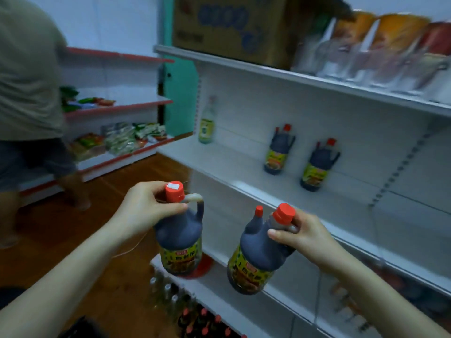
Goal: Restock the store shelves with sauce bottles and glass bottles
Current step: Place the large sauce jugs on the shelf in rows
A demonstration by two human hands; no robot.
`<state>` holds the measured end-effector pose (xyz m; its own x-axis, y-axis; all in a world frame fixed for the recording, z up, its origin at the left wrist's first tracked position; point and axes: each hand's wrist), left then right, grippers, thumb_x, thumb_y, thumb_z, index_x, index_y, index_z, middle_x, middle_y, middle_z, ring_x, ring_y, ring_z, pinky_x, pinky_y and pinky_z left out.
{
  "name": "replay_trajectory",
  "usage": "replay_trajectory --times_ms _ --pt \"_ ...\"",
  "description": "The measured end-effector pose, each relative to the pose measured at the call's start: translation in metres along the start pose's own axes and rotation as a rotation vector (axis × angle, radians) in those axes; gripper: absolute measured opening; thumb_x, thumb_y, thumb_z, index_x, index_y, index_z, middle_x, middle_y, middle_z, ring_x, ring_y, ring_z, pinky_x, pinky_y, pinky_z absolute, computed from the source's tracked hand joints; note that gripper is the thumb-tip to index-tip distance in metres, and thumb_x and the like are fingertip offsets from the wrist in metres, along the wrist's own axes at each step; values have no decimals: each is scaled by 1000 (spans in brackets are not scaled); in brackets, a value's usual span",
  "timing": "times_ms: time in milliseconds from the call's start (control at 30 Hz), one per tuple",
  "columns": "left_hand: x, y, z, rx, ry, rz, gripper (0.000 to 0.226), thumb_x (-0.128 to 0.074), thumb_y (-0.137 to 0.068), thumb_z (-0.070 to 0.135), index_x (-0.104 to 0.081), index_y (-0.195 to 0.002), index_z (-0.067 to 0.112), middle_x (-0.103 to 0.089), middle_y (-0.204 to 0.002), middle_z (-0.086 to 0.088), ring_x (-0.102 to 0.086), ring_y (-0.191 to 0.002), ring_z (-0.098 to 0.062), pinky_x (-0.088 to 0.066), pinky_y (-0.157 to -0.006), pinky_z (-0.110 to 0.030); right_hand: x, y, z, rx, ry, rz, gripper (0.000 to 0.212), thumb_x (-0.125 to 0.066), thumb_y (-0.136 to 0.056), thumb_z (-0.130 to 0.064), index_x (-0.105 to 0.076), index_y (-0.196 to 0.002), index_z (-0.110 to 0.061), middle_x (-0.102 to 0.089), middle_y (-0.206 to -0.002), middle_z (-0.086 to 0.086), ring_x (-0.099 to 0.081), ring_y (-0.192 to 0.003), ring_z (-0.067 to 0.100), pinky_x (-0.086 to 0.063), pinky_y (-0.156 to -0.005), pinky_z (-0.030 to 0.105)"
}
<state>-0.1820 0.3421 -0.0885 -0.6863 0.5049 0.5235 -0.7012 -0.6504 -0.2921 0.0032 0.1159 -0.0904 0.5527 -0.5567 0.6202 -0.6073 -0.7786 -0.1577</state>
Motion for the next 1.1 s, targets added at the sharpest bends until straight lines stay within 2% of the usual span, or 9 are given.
replay_trajectory --times_ms 67,233,367,533,633,733,867,1000,1100 --pt "-27 -21 18 -26 9 -52 17 -79 -68 19 -67 -80 22 -66 -79 9 -57 -76 -1 -42 -58 -18 29 -1 16 -43 -24 28 15 -73 -76 -12 -62 -84 -6 -64 -75 4 -57 -75 7 -47 -67 25" --pt "-96 -72 64 -68 36 -137 19 -79 -68 19 -69 -82 11 -68 -78 -3 -62 -76 -11 -49 -65 -30 102 -21 54 -70 -16 122 16 -72 -76 -9 -60 -84 -2 -63 -81 16 -58 -78 11 -48 -68 25" --pt "-144 -111 97 -97 92 -167 17 -78 -70 17 -68 -81 10 -68 -78 -4 -61 -74 -11 -50 -64 -29 152 -45 78 -50 -40 176 16 -71 -76 -5 -61 -87 -1 -62 -78 9 -56 -68 -1 -46 -62 11" --pt "-197 -159 124 -130 121 -183 15 -81 -66 15 -67 -72 16 -64 -68 -1 -55 -63 -4 -44 -53 -17 199 -75 108 -77 -40 243 12 -70 -77 -6 -61 -83 -4 -65 -80 8 -59 -76 9 -48 -68 22" --pt "-221 -183 132 -122 172 -223 16 -81 -66 15 -66 -72 17 -66 -71 -6 -61 -70 -13 -51 -64 -32 212 -90 122 -116 -74 262 15 -69 -78 -4 -59 -78 -15 -64 -76 -4 -58 -73 3 -48 -60 10" --pt "-248 -205 140 -130 176 -272 23 -80 -67 15 -68 -83 4 -68 -84 -18 -64 -81 -26 -53 -73 -45 223 -103 143 -193 -74 306 11 -70 -78 -6 -61 -82 -13 -65 -78 -3 -61 -77 7 -51 -69 22" --pt "-281 -230 144 -158 175 -342 19 -79 -69 15 -68 -82 5 -68 -81 -13 -65 -83 -25 -52 -76 -45 231 -117 164 -264 -16 347 15 -71 -78 -12 -57 -79 -16 -63 -76 -5 -59 -75 7 -48 -61 23" --pt "-303 -250 142 -179 170 -416 17 -78 -69 16 -67 -78 7 -69 -78 -12 -66 -81 -23 -54 -77 -48 235 -129 179 -319 14 352 19 -72 -77 -13 -61 -89 -4 -66 -86 7 -62 -83 19 -50 -72 35" --pt "-314 -260 139 -183 149 -452 21 -78 -69 19 -67 -81 5 -69 -79 -12 -66 -81 -23 -54 -77 -48 235 -134 186 -348 11 336 22 -71 -78 -14 -61 -93 -1 -67 -92 11 -63 -88 22 -51 -76 36"
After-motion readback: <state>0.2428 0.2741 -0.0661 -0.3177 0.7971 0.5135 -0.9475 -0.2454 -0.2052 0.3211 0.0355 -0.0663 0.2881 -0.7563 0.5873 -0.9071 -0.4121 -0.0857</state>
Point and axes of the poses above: each hand's wrist, its own y-axis away from the middle knuckle, its own x-axis out of the back of the hand, z = x × y
